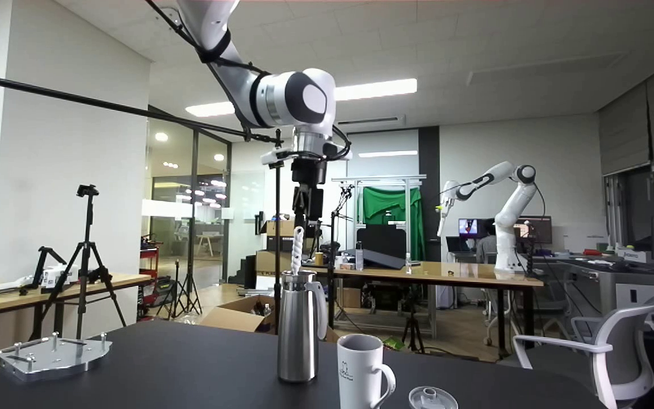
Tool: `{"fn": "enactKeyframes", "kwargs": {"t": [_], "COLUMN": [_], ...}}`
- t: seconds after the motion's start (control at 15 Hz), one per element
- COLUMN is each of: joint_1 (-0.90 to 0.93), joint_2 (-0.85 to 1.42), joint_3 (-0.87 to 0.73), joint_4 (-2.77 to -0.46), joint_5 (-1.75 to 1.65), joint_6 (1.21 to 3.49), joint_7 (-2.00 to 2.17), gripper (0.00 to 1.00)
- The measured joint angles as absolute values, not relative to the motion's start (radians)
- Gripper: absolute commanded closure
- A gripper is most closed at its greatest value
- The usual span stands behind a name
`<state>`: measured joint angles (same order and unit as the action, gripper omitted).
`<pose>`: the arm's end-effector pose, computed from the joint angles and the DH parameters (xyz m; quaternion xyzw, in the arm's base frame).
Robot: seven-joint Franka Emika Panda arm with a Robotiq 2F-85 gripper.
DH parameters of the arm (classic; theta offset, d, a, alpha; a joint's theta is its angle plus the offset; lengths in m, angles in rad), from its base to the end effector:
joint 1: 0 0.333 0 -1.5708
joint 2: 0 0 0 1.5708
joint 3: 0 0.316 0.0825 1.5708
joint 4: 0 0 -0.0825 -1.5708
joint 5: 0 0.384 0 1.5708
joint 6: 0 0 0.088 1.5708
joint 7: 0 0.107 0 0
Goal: Stir the contents in the silver flask.
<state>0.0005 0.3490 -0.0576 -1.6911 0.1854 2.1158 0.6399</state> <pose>0.6611 -0.0257 0.4025 -0.9213 0.3803 -0.0162 0.0792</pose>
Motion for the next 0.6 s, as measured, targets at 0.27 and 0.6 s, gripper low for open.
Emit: {"fn": "enactKeyframes", "kwargs": {"t": [0.27,0.6], "joint_1": [0.003,0.011], "joint_2": [0.363,0.377], "joint_3": [-0.066,-0.067], "joint_4": [-1.686,-1.68], "joint_5": [0.152,0.151], "joint_6": [2.074,2.062], "joint_7": [0.676,0.692], "gripper": [0.0,0.28]}}
